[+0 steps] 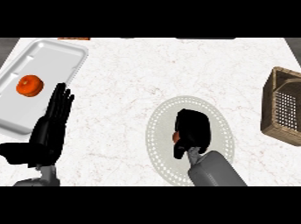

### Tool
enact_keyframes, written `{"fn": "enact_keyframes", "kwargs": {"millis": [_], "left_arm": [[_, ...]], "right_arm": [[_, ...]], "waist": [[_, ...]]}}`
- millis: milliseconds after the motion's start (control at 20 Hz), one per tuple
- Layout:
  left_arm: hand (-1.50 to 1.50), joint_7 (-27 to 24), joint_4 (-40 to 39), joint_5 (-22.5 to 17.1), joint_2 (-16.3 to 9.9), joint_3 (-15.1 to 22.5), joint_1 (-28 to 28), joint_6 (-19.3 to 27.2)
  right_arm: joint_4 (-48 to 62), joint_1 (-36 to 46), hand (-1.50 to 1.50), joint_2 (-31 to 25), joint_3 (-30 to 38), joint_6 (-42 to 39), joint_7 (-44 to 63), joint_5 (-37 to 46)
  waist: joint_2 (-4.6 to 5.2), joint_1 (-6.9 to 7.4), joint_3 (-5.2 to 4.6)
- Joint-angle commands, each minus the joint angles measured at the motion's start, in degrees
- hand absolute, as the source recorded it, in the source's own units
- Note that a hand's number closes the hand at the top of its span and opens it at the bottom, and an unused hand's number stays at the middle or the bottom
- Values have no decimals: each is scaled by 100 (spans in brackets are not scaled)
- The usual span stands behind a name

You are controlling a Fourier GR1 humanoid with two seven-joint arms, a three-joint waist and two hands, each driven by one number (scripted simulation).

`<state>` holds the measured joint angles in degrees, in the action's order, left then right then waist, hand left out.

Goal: Pick the sweet potato from the placemat and place it in the basket

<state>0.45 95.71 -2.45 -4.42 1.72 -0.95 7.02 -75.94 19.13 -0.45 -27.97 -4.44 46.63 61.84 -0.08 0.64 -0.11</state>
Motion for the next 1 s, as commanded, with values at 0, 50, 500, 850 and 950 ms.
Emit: {"fn": "enact_keyframes", "kwargs": {"millis": [0,50,500,850,950], "left_arm": [[0,154,66,-51,-92,-112,-95,-42],[0,7,176,18,67,69,204,2],[0,308,290,-39,-96,-127,23,17],[0,-103,-78,198,156,110,106,90],[0,150,81,-138,-73,-187,-24,-120]], "right_arm": [[-39,484,150,43,-406,576,726,61],[-202,686,150,43,-240,506,656,-125],[-2769,698,150,44,-574,1247,1421,60],[-4792,1202,150,43,-254,-158,2410,181],[-4944,1263,150,43,-367,-369,2875,189]], "waist": [[8,-1,12],[4,8,12],[-43,-78,13],[-26,-114,8],[-24,-87,7]]}}
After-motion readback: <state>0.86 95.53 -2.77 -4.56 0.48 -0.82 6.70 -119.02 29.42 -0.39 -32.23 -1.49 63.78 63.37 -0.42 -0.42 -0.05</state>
